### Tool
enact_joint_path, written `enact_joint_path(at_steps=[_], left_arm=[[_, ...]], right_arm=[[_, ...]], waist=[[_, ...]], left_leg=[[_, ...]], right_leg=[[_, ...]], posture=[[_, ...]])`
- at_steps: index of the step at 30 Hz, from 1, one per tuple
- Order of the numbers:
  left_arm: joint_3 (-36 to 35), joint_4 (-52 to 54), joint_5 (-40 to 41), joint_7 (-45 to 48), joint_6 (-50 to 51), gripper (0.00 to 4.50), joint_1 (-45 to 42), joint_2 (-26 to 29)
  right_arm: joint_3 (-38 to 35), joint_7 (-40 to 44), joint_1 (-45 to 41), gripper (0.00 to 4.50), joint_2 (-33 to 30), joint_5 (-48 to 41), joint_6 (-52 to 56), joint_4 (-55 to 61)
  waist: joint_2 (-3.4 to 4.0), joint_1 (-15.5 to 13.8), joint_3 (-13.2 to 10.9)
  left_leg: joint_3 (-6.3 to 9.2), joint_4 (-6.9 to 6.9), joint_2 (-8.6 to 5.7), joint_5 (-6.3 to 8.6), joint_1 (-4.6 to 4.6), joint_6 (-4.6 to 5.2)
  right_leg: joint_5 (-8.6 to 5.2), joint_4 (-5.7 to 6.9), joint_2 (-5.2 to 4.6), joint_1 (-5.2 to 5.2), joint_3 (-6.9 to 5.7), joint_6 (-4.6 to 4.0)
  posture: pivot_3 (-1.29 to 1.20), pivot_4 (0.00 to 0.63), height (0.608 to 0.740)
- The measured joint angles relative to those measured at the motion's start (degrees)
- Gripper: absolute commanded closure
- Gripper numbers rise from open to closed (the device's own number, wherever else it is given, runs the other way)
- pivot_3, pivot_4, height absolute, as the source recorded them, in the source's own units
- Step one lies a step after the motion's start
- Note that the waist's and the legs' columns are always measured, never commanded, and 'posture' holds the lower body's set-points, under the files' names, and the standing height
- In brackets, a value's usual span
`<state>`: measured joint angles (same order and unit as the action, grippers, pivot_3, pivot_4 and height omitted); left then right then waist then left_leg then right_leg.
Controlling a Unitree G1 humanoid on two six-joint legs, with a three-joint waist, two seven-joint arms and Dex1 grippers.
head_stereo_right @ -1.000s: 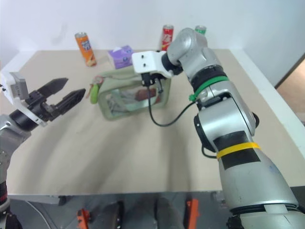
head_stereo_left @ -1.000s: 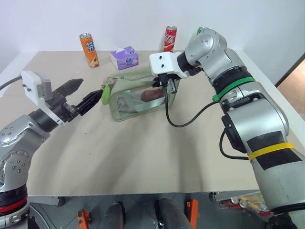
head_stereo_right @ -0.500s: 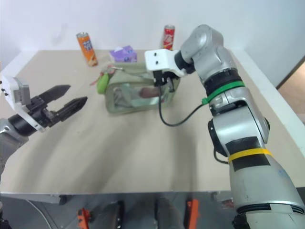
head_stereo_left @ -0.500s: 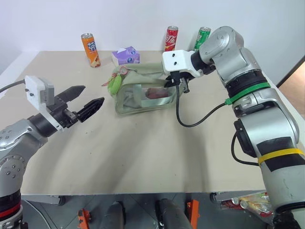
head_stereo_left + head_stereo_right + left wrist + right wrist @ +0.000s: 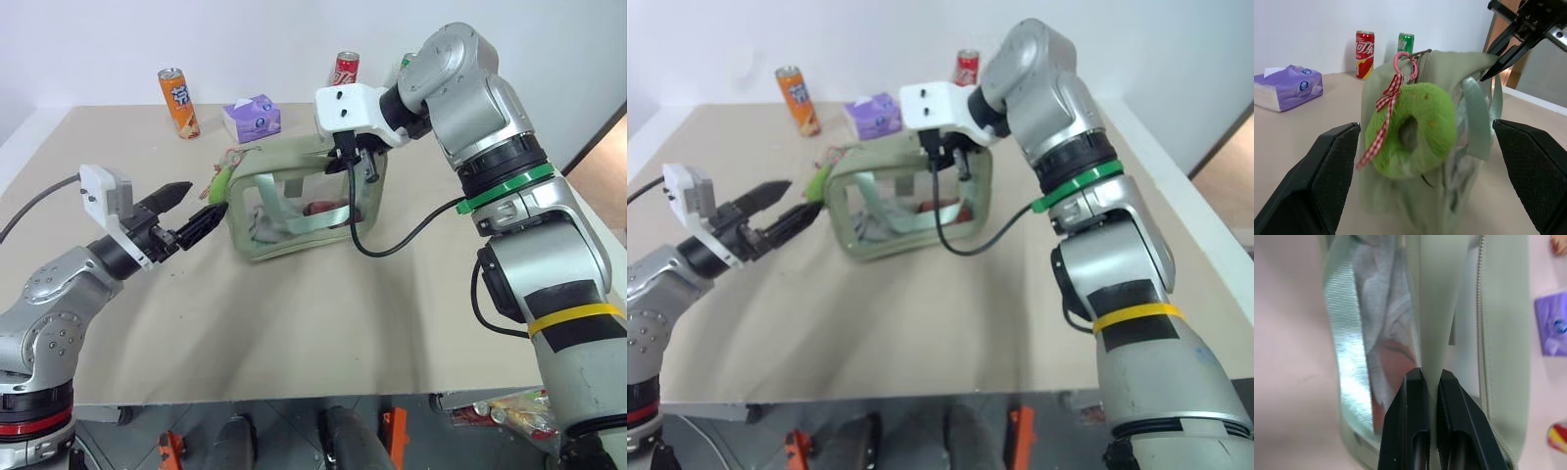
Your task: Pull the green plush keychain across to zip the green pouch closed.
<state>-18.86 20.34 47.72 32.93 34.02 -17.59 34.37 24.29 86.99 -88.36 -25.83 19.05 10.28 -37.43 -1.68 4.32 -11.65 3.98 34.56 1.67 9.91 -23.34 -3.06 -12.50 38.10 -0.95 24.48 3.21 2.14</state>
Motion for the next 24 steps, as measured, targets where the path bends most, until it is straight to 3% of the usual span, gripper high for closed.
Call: enact_joint_path(at_steps=[15, 21, 24], left_arm=[[-0.16, 0.35, 0.69, 0.01, 0.18, 0.0, -0.54, 0.71], [-0.23, 0.58, 1.03, 0.07, 0.18, 0.0, -0.55, 1.03], [-0.65, 0.48, 1.08, -0.06, 0.17, 0.0, -0.8, 1.05]], right_arm=[[7.66, 1.35, 10.76, 4.45, -6.93, -11.82, 17.53, 25.95], [8.23, 1.37, 10.25, 4.45, -4.19, -13.44, 22.22, 26.92], [6.58, -0.47, 7.88, 4.45, 2.59, -15.67, 25.16, 22.11]], waist=[[0.0, 0.02, 0.0], [-0.01, 0.05, 0.0], [-0.01, 0.39, 0.0]], left_leg=[[0.01, 0.04, 0.02, 0.0, 0.03, 0.0], [0.01, 0.08, 0.03, 0.0, 0.04, 0.0], [0.01, 0.06, 0.13, 0.0, 0.06, 0.0]], right_leg=[[0.01, 0.01, 0.01, -0.02, -0.01, 0.02], [0.03, 0.02, 0.03, -0.03, 0.0, 0.02], [0.07, 0.03, 0.14, -0.01, 0.0, -0.05]], posture=[[0.0, 0.15, 0.74], [0.0, 0.15, 0.74], [0.0, 0.15, 0.74]])
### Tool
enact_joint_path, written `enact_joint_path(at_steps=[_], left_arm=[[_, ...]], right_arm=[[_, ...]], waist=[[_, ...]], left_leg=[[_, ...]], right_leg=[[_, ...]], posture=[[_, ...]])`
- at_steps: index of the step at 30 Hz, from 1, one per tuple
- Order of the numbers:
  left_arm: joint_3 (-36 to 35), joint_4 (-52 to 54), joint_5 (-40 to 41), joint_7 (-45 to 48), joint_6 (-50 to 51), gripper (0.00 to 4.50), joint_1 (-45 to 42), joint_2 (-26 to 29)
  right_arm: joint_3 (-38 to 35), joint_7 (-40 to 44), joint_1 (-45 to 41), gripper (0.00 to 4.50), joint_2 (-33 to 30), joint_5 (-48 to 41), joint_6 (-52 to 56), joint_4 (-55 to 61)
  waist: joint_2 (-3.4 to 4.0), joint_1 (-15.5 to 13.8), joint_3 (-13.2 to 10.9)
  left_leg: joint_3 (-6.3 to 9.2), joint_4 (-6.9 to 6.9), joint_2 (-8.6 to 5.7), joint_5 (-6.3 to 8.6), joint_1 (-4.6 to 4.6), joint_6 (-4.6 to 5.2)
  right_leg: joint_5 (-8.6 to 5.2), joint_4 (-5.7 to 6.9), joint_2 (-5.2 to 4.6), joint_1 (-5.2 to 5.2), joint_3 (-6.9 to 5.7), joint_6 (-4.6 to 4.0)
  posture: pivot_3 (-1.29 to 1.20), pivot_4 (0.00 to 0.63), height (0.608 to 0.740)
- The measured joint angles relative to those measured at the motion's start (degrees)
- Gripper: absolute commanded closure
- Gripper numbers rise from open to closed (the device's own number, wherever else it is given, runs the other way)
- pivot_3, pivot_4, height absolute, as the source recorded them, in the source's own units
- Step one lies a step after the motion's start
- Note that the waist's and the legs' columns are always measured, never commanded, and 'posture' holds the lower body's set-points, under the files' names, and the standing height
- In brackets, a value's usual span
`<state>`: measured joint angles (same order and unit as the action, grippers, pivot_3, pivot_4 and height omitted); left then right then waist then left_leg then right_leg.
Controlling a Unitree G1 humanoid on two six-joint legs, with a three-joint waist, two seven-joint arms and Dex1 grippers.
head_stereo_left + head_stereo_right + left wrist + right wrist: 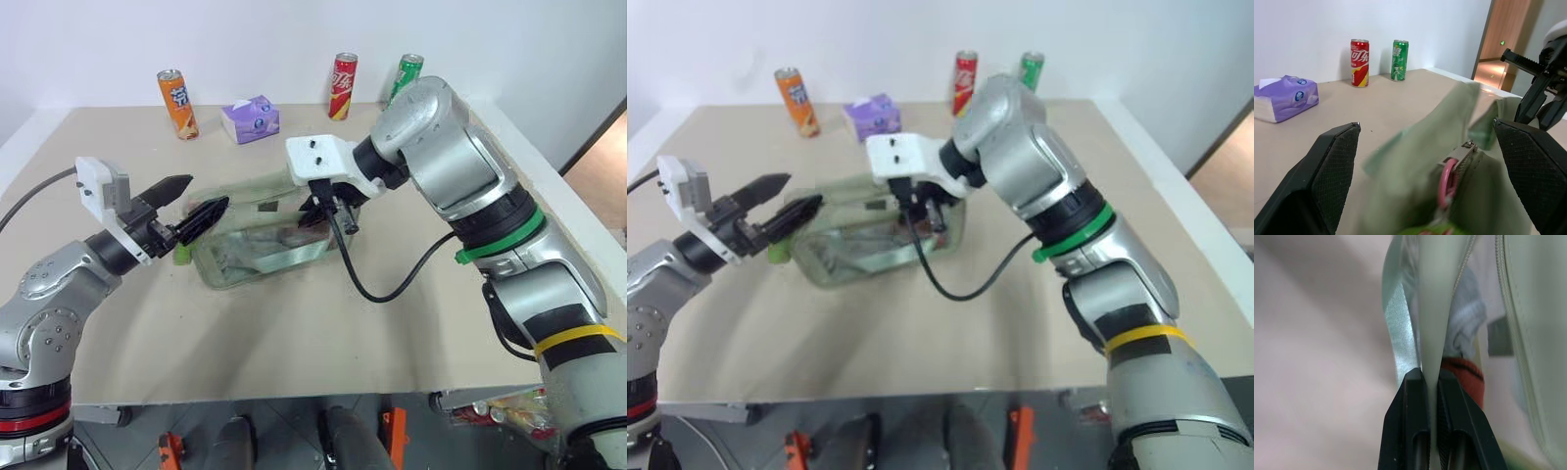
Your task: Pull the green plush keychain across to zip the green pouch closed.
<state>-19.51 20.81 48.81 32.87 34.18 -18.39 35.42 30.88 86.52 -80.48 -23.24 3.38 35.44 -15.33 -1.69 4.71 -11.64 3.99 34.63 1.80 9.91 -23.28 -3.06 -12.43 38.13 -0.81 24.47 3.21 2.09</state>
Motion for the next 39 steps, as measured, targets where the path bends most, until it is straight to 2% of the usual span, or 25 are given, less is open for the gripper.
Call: enact_joint_path(at_steps=[4, 8, 10, 15, 22, 27, 30, 33, 39], left_arm=[[-0.4, 0.12, 0.06, -0.42, -0.05, 0.0, -0.36, -0.15], [-0.9, 1.94, 1.34, -0.43, 0.98, 0.0, 1.31, 0.63], [-2.86, 5.15, 3.46, 0.62, 2.92, 0.0, 4.84, 4.14], [-15.03, 8.03, 8.58, 4.54, 7.51, 0.0, 13.46, 13.72], [-26.16, 9.69, 13.21, 5.25, 10.81, 0.0, 17.73, 18.19], [-32.36, 9.49, 12.94, 6.84, 12.13, 0.0, 25.15, 18.12], [-33.21, 8.66, 12.04, 7.56, 11.63, 0.0, 27.62, 16.26], [-31.19, 6.93, 11.87, 6.45, 10.83, 0.0, 27.64, 11.98], [-24.52, 6.23, 10.05, 5.8, 9.13, 0.0, 23.84, 10.78]], right_arm=[[-2.13, -5.51, -1.26, 4.45, 6.83, -0.72, -2.39, -6.65], [-2.15, -4.95, 0.09, 4.45, 6.07, -0.85, -6.64, -7.6], [-2.15, -4.21, 1.35, 4.45, 5.15, -0.85, -8.43, -8.72], [-2.32, -4.6, 1.74, 4.45, 5.96, -0.83, -10.02, -12.7], [-2.48, -5.21, 1.74, 4.45, 6.85, -0.76, -11.45, -15.32], [-3.73, -5.93, 1.42, 4.45, 7.36, -0.84, -14.09, -18.36], [-4.64, -6.97, 1.15, 4.45, 7.33, -0.84, -15.11, -19.85], [-6.07, -7.13, 1.37, 4.45, 6.2, -0.95, -15.34, -19.64], [-7.44, -8.19, 3.28, 4.45, 4.43, -1.68, -13.17, -15.96]], waist=[[-0.03, -0.08, 0.02], [-0.12, -0.2, 0.07], [-0.12, 0.07, 0.07], [-0.1, 0.23, 0.06], [-0.11, 0.1, 0.07], [-0.1, 0.13, 0.06], [-0.1, -0.06, 0.06], [-0.17, -0.43, 0.08], [-0.25, -0.61, 0.12]], left_leg=[[0.05, 0.01, 0.09, 0.0, -0.03, 0.0], [0.03, 0.02, 0.07, 0.01, -0.02, -0.01], [0.02, 0.0, 0.1, 0.01, 0.01, -0.02], [0.05, -0.03, 0.42, 0.01, 0.12, -0.01], [-0.01, 0.01, 0.5, 0.01, 0.18, -0.02], [-0.06, -0.08, 0.71, 0.05, 0.14, -0.08], [-0.05, -0.1, 0.73, 0.07, 0.13, -0.12], [-0.08, -0.07, 0.74, 0.07, 0.02, -0.13], [-0.11, -0.05, 0.74, 0.05, -0.02, -0.26]], right_leg=[[0.04, 0.01, 0.13, 0.01, -0.03, -0.08], [0.03, -0.03, 0.1, -0.02, 0.01, -0.06], [0.02, -0.01, 0.12, -0.01, 0.02, -0.08], [-0.13, 0.04, 0.41, 0.0, -0.1, -0.56], [-0.11, 0.03, 0.42, -0.02, -0.12, -0.63], [-0.16, 0.03, 0.61, 0.1, -0.17, -0.8], [-0.19, 0.03, 0.64, 0.12, -0.19, -0.86], [-0.19, 0.03, 0.63, 0.18, -0.19, -0.86], [-0.17, 0.02, 0.61, 0.19, -0.18, -0.84]], posture=[[0.0, 0.15, 0.74], [0.0, 0.15, 0.74], [0.0, 0.15, 0.74], [0.0, 0.15, 0.74], [0.0, 0.15, 0.74], [0.0, 0.15, 0.74], [0.0, 0.15, 0.74], [0.0, 0.15, 0.74], [0.0, 0.15, 0.74]])
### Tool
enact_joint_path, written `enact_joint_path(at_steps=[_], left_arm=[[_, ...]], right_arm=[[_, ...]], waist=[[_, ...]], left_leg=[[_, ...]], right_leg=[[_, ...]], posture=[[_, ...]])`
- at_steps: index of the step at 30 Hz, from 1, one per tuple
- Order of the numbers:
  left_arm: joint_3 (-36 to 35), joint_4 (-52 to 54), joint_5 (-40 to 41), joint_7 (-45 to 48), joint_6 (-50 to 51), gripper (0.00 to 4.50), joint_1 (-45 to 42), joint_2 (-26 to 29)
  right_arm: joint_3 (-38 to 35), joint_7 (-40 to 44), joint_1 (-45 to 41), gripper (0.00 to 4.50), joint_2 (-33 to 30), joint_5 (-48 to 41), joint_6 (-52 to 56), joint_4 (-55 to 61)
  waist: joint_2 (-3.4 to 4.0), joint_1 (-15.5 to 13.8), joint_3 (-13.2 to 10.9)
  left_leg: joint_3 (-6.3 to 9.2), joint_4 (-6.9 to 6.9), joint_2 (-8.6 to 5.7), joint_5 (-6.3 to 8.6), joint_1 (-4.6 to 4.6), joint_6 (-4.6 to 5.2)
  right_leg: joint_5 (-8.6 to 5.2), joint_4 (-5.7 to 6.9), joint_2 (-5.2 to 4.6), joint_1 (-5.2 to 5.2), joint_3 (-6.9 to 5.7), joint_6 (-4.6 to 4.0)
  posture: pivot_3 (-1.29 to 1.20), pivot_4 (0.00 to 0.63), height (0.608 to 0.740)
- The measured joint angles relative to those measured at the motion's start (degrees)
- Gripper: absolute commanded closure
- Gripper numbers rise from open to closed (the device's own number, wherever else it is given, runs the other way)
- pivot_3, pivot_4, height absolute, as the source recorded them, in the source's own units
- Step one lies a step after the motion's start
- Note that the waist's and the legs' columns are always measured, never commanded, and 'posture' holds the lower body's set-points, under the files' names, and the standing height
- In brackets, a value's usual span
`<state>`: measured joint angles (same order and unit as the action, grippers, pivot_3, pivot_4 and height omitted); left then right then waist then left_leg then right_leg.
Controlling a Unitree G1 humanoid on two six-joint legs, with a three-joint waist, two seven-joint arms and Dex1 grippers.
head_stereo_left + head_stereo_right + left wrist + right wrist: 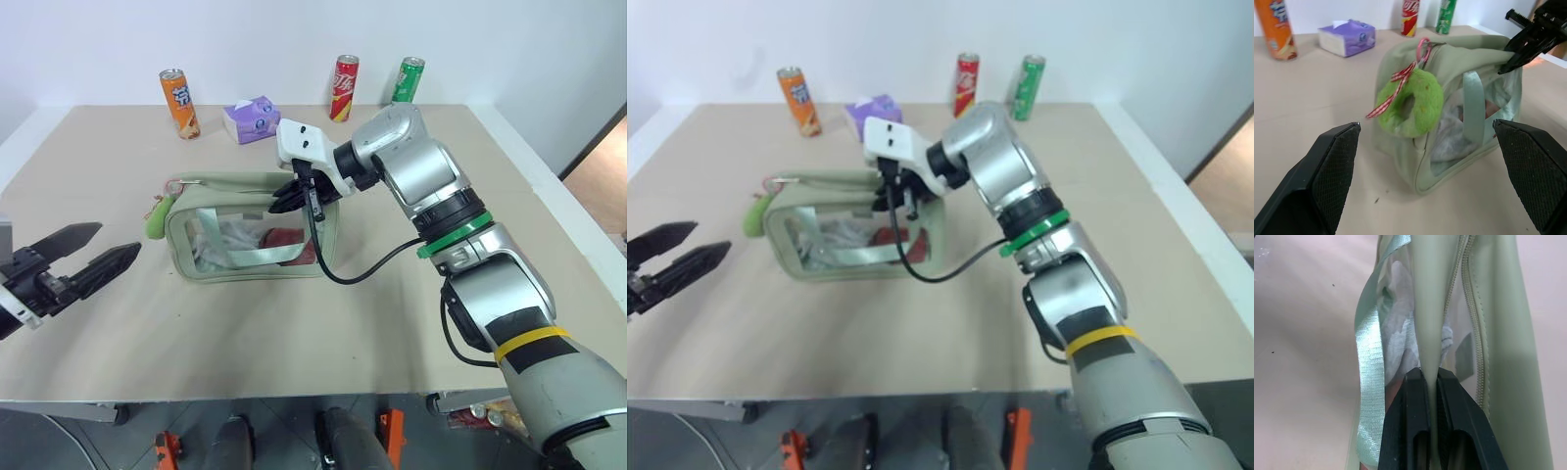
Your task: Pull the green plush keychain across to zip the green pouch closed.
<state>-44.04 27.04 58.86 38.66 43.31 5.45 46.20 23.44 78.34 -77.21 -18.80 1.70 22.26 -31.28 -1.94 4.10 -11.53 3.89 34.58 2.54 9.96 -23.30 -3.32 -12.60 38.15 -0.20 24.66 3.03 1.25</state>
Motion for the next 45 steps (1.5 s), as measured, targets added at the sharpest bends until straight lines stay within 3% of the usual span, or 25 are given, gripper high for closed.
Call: enact_joint_path(at_steps=[8, 15, 25, 30, 37, 41, 45], left_arm=[[6.34, -1.76, -0.46, -0.84, -0.71, 0.0, -4.37, -0.45], [7.29, -3.24, -1.06, -0.76, -0.8, 0.0, -6.07, -0.4], [7.68, -3.27, -1.48, -0.96, -0.82, 0.0, -6.25, -0.38], [7.72, -2.84, -1.46, -1.32, -0.81, 0.0, -6.24, -0.39], [7.75, -2.64, -1.32, -1.88, -0.8, 0.0, -6.21, -0.4], [7.51, -2.25, -0.84, -1.89, -0.71, 0.0, -5.81, -0.37], [7.02, -2.11, -0.2, -1.82, -0.47, 0.0, -5.47, 0.15]], right_arm=[[-2.61, -1.83, 3.79, 4.45, -3.6, -2.52, 6.59, 8.84], [-3.26, -3.4, 5.96, 4.45, -4.29, -4.01, 9.76, 13.12], [-3.37, -3.95, 5.74, 1.08, -3.62, -5.05, 9.14, 11.94], [-10.1, -0.36, 2.06, 1.08, -3.73, -13.19, 13.37, 8.33], [-21.47, 5.68, -2.29, 1.08, -13.53, -23.52, 16.93, 7.43], [-22.23, 5.04, 6.79, 1.08, -20.38, -23.01, 15.15, 9.2], [-21.36, -0.25, 19.98, 1.08, -22.23, -19.1, 11.91, 10.73]], waist=[[0.01, 0.08, 0.0], [0.01, 0.09, 0.0], [0.01, 0.17, -0.01], [0.04, 0.14, -0.05], [0.02, 0.12, -0.04], [0.01, 0.12, -0.04], [0.05, 0.25, -0.06]], left_leg=[[-0.01, -0.04, 0.01, 0.01, -0.08, -0.01], [-0.02, -0.04, 0.03, 0.0, -0.09, -0.01], [-0.06, -0.06, 0.08, 0.01, -0.14, -0.01], [-0.06, -0.06, 0.11, 0.0, -0.3, 0.0], [-0.06, -0.05, 0.1, 0.03, -0.42, -0.03], [-0.11, -0.03, 0.1, 0.03, -0.39, -0.03], [-0.33, -0.01, 0.11, 0.03, -0.36, -0.03]], right_leg=[[0.08, 0.01, 0.02, 0.13, 0.02, 0.14], [0.03, 0.01, 0.05, 0.17, 0.02, 0.02], [0.16, 0.01, 0.1, 0.27, 0.05, 0.19], [0.21, 0.01, 0.13, 0.38, 0.05, 0.15], [0.17, -0.03, 0.12, 0.44, 0.05, 0.15], [0.17, -0.02, 0.13, 0.45, 0.1, 0.13], [0.23, 0.02, 0.15, 0.52, 0.32, 0.16]], posture=[[0.0, 0.15, 0.74], [0.0, 0.15, 0.74], [0.0, 0.15, 0.74], [0.0, 0.15, 0.74], [0.0, 0.15, 0.74], [0.0, 0.15, 0.74], [0.0, 0.15, 0.74]])
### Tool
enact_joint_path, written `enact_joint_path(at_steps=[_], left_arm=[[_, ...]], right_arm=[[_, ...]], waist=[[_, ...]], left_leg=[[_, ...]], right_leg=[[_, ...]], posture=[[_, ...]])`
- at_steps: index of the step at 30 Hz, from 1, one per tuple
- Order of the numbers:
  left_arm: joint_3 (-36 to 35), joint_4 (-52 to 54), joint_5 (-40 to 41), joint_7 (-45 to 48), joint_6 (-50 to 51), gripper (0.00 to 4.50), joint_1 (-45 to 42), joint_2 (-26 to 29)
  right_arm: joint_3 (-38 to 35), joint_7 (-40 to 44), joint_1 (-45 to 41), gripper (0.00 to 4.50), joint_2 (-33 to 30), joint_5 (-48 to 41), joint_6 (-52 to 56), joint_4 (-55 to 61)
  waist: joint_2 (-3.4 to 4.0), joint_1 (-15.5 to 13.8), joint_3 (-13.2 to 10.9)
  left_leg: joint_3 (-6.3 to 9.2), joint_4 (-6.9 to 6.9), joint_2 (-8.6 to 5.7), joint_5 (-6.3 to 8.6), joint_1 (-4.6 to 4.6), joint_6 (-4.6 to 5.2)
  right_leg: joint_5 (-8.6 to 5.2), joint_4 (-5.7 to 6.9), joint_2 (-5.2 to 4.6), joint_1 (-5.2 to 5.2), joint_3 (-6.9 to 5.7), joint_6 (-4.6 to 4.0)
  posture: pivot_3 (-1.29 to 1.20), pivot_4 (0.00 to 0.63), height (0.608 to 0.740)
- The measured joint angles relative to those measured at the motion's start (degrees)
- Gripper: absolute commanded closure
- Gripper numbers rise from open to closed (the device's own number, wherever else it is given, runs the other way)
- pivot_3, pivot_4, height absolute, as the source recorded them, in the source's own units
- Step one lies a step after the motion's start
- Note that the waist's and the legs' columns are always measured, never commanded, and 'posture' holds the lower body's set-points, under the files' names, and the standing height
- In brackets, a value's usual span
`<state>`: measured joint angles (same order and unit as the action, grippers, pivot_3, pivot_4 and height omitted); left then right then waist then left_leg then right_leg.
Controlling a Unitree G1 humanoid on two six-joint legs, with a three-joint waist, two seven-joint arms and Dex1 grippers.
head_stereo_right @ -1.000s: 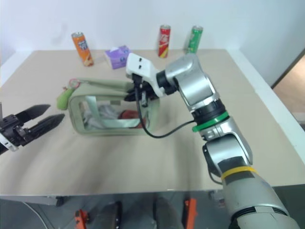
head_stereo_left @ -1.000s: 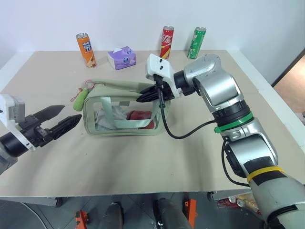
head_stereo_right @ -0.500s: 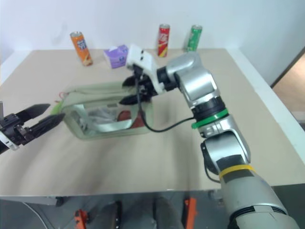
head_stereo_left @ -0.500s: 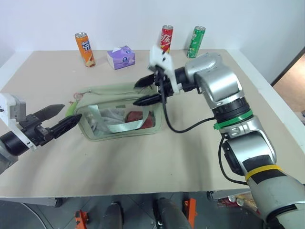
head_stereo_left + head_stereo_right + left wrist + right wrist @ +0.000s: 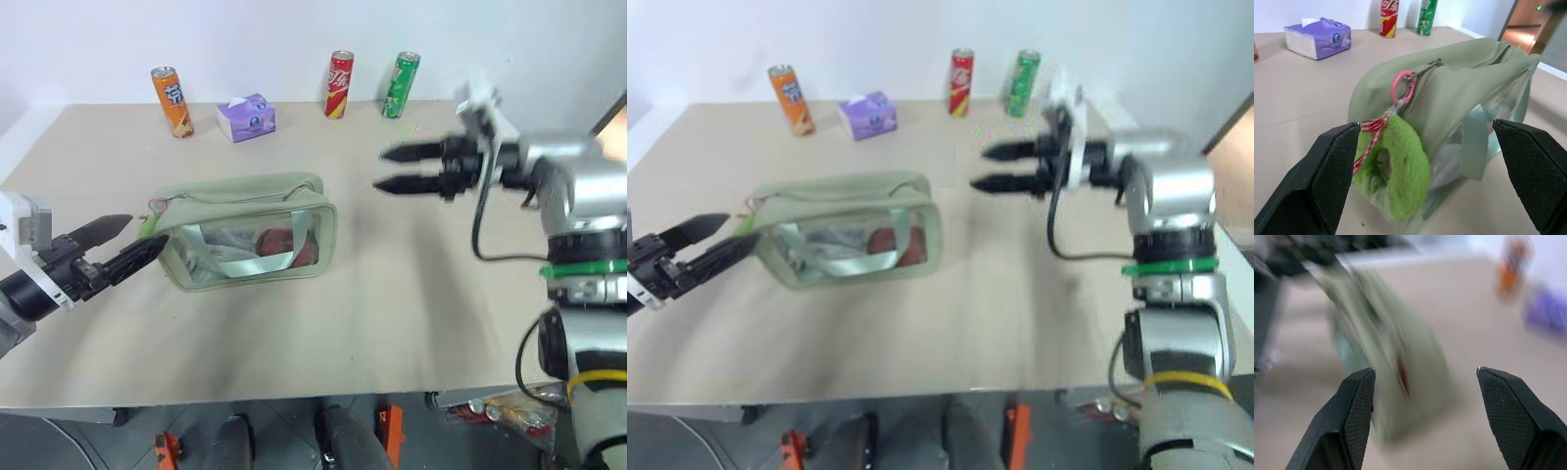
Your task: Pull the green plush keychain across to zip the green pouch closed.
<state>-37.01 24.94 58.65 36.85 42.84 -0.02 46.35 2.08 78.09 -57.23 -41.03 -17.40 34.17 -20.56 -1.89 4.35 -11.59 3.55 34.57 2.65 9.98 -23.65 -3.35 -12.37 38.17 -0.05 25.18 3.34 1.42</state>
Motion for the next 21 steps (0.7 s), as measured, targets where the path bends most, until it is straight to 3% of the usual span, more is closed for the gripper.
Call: enact_joint_path(at_steps=[5, 14, 21], left_arm=[[0.01, -0.15, 0.38, 0.08, 0.17, 0.0, -1.19, 1.75], [0.07, -1.23, 0.54, 0.57, 0.77, 0.0, -1.35, 1.93], [-1.26, -0.77, 0.72, 1.3, 1.02, 0.0, 4.17, 1.83]], right_arm=[[0.85, -3.98, 7.22, 1.08, 1.01, 1.08, -0.88, 3.58], [3.65, -5.48, 5.57, 1.08, 6.67, 0.11, 0.09, 5.97], [7.41, -4.68, 2.23, 1.08, 10.39, 0.73, -1.0, 4.86]], waist=[[0.13, 0.32, -0.08], [0.11, 0.23, -0.07], [0.11, 0.24, -0.07]], left_leg=[[-0.31, 0.01, 0.03, 0.0, 0.09, 0.0], [-0.4, 0.08, 0.05, 0.0, 0.13, 0.0], [-0.39, 0.06, 0.09, 0.0, 0.12, 0.0]], right_leg=[[0.15, 0.02, 0.09, 0.08, 0.37, 0.19], [0.15, 0.01, 0.15, 0.04, 0.52, 0.16], [0.13, 0.01, 0.19, 0.06, 0.52, 0.13]], posture=[[0.0, 0.15, 0.74], [0.0, 0.15, 0.74], [0.0, 0.15, 0.74]])
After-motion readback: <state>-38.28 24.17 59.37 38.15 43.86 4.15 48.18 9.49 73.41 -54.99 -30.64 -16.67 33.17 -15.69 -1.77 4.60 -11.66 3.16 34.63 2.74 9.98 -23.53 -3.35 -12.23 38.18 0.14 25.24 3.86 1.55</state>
